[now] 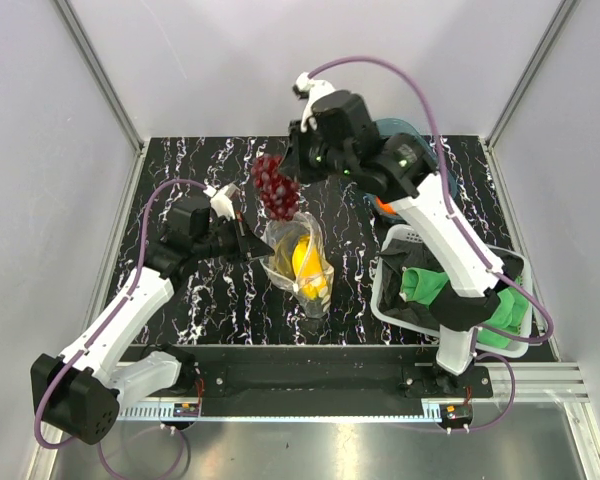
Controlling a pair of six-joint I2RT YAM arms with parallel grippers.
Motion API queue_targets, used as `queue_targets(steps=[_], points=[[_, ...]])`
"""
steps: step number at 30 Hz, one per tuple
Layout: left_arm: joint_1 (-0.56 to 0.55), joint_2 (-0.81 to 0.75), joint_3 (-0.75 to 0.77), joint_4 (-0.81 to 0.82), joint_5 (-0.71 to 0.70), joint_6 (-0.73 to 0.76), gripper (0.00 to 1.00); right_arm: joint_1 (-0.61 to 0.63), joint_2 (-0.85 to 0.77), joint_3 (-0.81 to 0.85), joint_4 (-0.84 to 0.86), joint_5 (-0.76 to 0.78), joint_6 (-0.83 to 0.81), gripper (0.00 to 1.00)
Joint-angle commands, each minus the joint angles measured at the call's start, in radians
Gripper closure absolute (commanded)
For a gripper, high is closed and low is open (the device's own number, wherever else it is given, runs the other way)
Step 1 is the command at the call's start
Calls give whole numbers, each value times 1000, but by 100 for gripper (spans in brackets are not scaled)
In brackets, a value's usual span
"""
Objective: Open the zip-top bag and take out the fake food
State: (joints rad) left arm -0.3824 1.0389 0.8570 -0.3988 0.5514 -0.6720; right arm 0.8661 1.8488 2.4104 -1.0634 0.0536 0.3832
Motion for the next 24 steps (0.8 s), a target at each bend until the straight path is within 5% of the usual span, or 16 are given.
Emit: queue_targets(steps=[1, 8, 18, 24], points=[[-4, -2, 4, 25, 25, 25, 100, -9, 21, 217, -73, 178, -102, 91], [-4, -2, 10, 6, 33, 44, 100, -189, -19, 188, -61, 316, -146, 90], [-4, 18, 56, -57, 54, 115, 100, -504, -11, -187, 161, 292, -187, 91], [-4, 55, 119, -135, 73, 176, 100, -621, 131, -248, 252, 192, -165, 89]])
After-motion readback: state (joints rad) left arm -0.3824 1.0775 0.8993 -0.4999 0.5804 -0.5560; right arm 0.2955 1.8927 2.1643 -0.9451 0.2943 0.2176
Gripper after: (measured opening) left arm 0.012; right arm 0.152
